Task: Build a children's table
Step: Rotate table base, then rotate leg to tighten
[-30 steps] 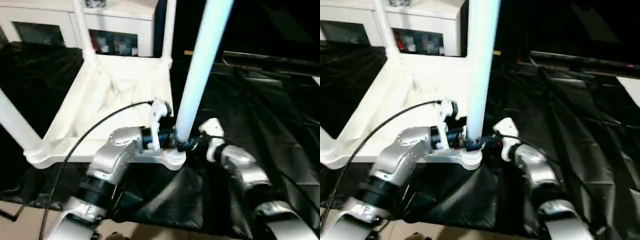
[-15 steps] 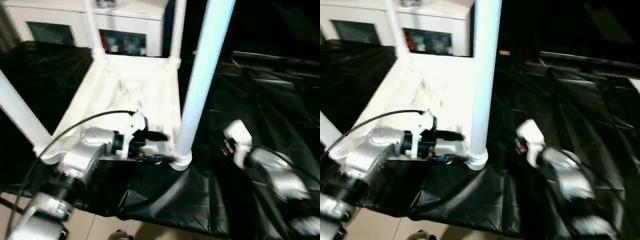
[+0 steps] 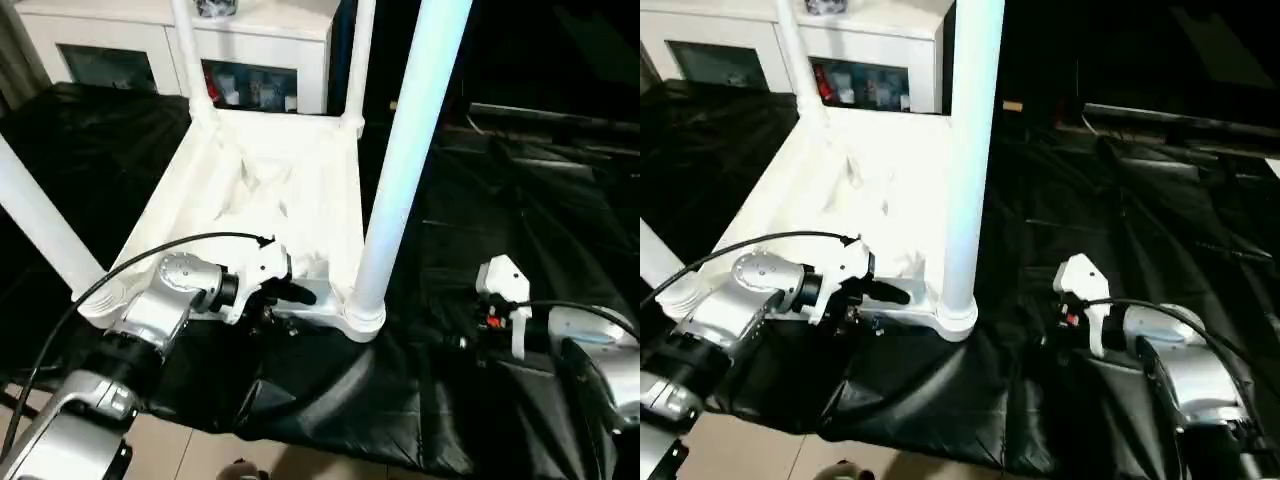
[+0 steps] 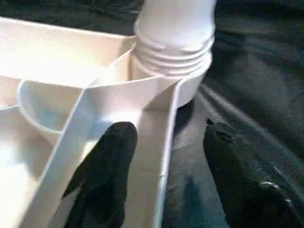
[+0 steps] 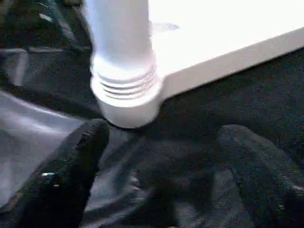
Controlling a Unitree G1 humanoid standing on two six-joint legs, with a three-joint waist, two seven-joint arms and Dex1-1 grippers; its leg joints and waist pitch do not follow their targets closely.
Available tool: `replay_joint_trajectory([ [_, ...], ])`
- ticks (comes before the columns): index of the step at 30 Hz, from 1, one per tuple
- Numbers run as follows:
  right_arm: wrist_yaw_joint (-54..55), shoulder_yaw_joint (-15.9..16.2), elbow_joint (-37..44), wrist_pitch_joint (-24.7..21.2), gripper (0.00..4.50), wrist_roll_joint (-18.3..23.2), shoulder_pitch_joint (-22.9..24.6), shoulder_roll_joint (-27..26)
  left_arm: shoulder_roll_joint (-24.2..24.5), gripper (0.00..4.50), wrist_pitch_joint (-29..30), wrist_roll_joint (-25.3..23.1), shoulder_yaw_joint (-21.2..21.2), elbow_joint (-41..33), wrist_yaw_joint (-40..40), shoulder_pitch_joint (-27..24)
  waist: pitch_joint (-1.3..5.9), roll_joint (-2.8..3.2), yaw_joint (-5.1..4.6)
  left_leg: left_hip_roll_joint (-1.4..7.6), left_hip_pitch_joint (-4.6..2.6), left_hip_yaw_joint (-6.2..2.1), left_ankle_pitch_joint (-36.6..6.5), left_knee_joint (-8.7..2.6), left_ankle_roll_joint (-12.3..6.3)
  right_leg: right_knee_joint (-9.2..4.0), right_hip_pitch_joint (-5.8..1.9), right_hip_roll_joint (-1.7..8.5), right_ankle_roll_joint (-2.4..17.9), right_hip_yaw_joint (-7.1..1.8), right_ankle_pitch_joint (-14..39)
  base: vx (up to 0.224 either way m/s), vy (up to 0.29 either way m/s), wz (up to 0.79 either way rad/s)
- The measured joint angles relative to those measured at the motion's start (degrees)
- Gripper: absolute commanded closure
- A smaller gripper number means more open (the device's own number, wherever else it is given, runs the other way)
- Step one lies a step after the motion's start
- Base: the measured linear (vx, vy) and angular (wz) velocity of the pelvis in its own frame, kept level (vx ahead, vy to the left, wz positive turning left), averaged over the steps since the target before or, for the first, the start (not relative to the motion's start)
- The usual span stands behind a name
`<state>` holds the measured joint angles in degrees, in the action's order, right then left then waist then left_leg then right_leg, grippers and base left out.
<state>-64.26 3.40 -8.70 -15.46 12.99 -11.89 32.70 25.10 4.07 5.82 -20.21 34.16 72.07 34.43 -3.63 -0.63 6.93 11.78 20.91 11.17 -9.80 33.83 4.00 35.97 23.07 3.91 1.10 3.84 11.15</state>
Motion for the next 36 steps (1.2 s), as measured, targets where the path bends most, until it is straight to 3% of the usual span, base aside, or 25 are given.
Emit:
replay_joint_trajectory([
  [12, -0.12, 0.44, 2.36, -3.16, 0.00, 0.93, 0.44, 0.65, -1.02, 3.09, -3.30, -1.40, 0.11, 6.64, 0.94, 2.91, 0.03, 0.05, 0.57, 0.00, -0.01, 0.00, 0.00, 0.00, 0.00, 0.00, 0.00, 0.01, 0.04, 0.01, -0.03, 0.000, 0.000, 0.00],
  [28, -0.22, 1.87, 3.17, -4.09, 0.00, 1.09, -0.31, -0.15, -0.24, 4.44, -4.56, -2.85, 0.08, 8.98, 4.76, 3.84, 0.16, 0.23, 0.48, 0.00, -0.08, 0.00, 0.00, 0.00, 0.00, 0.01, -0.02, 0.02, -0.07, 0.01, 0.00, 0.000, 0.000, 0.00],
  [36, 1.23, 5.30, -0.43, -2.20, 0.00, 0.23, -4.34, -5.66, 1.12, 4.44, -1.52, -2.65, 0.53, 5.60, 6.40, 2.48, 0.20, 0.26, -0.61, 0.00, -0.04, 0.01, -0.04, -0.05, -0.04, -0.01, 0.03, 0.01, 0.15, 0.02, -0.11, 0.000, 0.000, 0.00],
])
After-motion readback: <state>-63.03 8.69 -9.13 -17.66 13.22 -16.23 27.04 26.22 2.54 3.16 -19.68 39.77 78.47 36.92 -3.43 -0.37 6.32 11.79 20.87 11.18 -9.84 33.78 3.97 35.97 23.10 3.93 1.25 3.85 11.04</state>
